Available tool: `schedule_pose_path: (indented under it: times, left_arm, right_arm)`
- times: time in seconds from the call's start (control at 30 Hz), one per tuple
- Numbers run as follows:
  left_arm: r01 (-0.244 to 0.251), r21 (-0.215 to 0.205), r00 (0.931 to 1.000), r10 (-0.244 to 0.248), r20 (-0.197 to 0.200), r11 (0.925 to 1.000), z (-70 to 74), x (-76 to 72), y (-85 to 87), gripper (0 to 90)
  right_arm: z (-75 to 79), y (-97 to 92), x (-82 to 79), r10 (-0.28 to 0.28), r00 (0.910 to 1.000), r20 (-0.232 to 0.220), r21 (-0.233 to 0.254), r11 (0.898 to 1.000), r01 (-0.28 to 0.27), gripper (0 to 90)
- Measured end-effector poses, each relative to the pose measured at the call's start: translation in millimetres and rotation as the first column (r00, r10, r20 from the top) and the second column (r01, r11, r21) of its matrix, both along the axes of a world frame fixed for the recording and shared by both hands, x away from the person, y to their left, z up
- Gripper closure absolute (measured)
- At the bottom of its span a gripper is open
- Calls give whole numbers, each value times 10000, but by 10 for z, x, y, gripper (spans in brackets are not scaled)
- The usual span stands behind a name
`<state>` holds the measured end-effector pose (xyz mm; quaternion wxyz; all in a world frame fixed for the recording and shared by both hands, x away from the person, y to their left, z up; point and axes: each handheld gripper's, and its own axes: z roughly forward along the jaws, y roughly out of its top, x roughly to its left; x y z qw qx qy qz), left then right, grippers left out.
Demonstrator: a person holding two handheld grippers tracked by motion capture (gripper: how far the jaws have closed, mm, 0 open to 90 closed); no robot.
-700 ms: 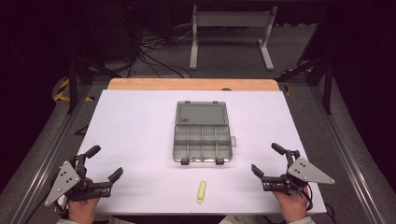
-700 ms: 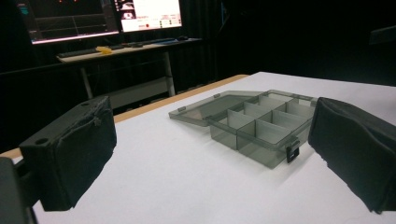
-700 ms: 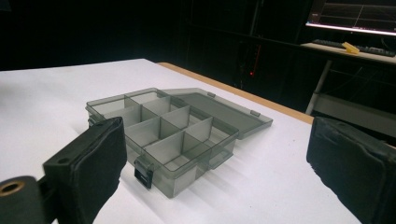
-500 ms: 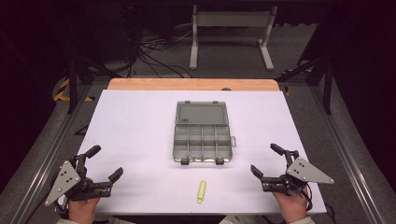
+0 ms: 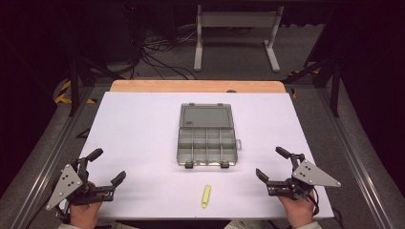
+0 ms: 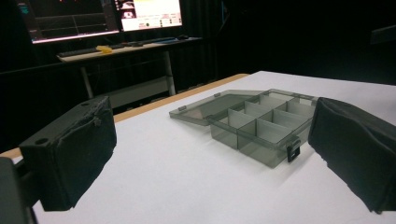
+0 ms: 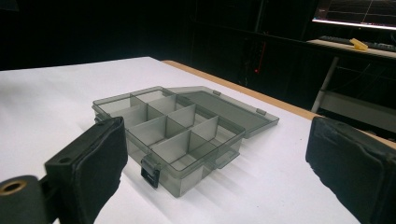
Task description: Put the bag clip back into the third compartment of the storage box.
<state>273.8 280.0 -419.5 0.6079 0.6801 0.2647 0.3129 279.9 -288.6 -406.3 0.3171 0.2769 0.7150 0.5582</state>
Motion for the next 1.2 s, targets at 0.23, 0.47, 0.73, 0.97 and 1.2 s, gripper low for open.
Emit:
schedule_pose_path:
  times: [0.23, 0.47, 0.73, 0.97, 1.2]
  left_arm:
    - [19, 25, 10000, -19, -26, 10000, -1, -2, 1, 17]
    - [20, -7, 10000, -20, 9, 10000, 4, -6, 2, 18]
    - [19, -17, 10000, -19, -11, 10000, 2, -4, 6, 17]
    - [15, -15, 10000, -15, -30, 10000, 0, -2, 4, 17]
    - [39, -34, 10000, -39, -27, 10000, -1, 0, 4, 18]
  right_arm:
    - [8, 58, 81, 344, 9992, -192, 301, 9990, -338, 61]
    - [75, 248, 161, 868, 9958, -282, 83, 9962, -866, 61]
    - [180, 432, 247, 1297, 9914, -198, 275, 9912, -1291, 59]
    - [226, 629, 303, 1818, 9829, -288, 77, 9833, -1817, 46]
    - [255, 774, 327, 2139, 9760, -416, -92, 9767, -2145, 41]
